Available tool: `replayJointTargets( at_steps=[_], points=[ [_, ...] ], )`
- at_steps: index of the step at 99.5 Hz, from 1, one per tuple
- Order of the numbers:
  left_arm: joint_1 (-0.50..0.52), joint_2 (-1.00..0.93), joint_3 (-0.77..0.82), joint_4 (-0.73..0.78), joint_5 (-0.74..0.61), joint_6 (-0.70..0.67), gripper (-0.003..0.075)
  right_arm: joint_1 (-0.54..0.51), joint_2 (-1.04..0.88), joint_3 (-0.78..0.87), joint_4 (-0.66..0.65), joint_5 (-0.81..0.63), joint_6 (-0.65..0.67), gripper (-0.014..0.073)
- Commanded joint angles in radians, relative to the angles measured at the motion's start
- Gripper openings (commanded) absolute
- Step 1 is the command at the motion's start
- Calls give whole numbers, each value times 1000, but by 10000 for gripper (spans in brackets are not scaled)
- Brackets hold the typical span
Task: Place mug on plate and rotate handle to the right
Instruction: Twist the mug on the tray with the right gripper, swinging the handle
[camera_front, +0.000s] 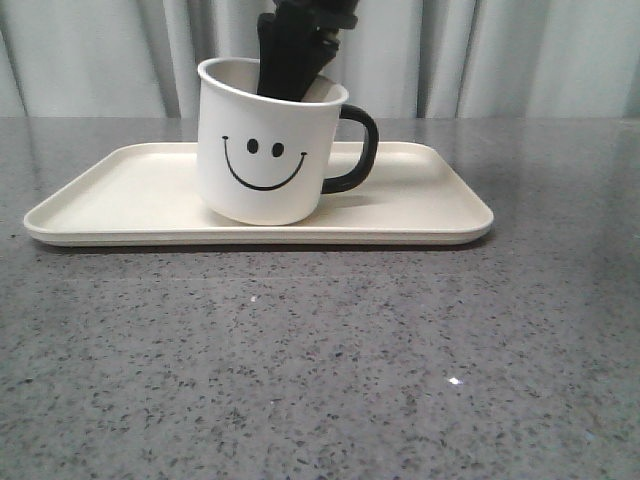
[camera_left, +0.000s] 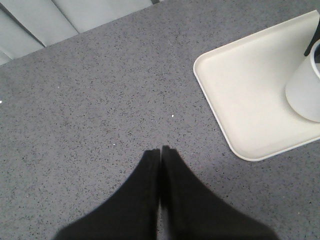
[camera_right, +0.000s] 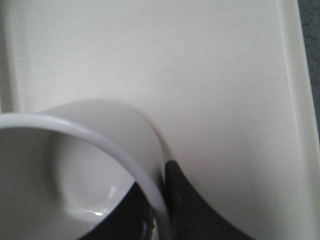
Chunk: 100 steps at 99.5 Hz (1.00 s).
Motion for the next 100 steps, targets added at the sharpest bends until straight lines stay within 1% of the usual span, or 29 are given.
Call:
replayJointTargets(
  at_steps=[1,82,88,100],
  points=[
    [0,-4,-21,15,-13,-11,-20,-1,-54,-32,29,87,-11,-118],
    [0,-4,-21,15,-13,-11,-20,-2,-41,-32,29,87,-6,-113],
    [0,-4,-21,15,-13,-11,-20,-2,-41,-32,29,87,-6,-86],
    [0,-4,-21,15,-13,-11,-20,-2,-41,-32,29,87,-6,14]
  ],
)
